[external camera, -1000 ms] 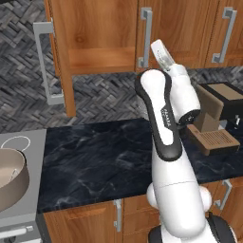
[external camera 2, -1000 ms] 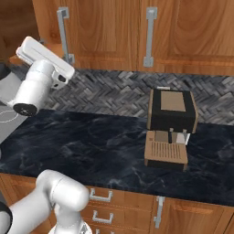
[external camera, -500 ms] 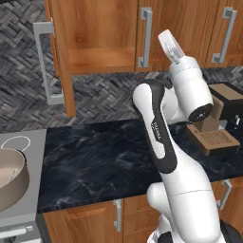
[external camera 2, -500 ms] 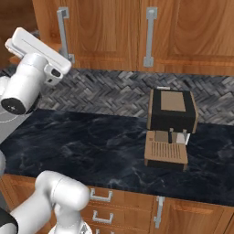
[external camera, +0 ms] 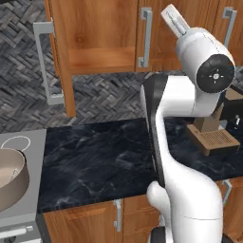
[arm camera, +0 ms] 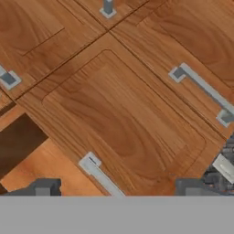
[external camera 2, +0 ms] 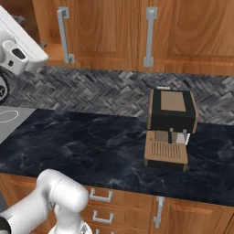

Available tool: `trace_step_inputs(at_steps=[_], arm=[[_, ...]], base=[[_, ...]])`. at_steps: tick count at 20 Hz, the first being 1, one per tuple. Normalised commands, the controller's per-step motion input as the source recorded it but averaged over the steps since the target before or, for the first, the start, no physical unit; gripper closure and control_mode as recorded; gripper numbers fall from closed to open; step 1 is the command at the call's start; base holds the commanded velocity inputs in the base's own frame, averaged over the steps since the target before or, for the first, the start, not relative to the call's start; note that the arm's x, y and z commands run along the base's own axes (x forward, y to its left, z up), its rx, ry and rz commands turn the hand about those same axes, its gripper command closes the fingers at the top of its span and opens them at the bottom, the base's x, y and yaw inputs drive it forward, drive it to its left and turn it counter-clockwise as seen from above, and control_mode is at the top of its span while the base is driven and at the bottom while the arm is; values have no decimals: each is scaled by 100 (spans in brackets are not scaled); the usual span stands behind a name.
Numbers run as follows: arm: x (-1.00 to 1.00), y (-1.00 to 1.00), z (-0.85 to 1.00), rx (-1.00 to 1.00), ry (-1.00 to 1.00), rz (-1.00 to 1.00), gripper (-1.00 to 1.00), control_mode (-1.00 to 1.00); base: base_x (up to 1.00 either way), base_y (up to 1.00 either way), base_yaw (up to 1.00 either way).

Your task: Open the cabinet and move the ladle to the pot. Then close the cabinet.

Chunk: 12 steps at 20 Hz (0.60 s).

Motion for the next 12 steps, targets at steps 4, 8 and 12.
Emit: trace_step_inputs(at_steps=[4,8,12], arm=[[-100,77,-20,-20,27,-10,-100,-100],[-100,93,-72,-36,-3,-9,-100,-100],[-86,67,-59,-38,-9,-7,-100,-100]], base=[[0,0,0],[0,0,0],[0,0,0]])
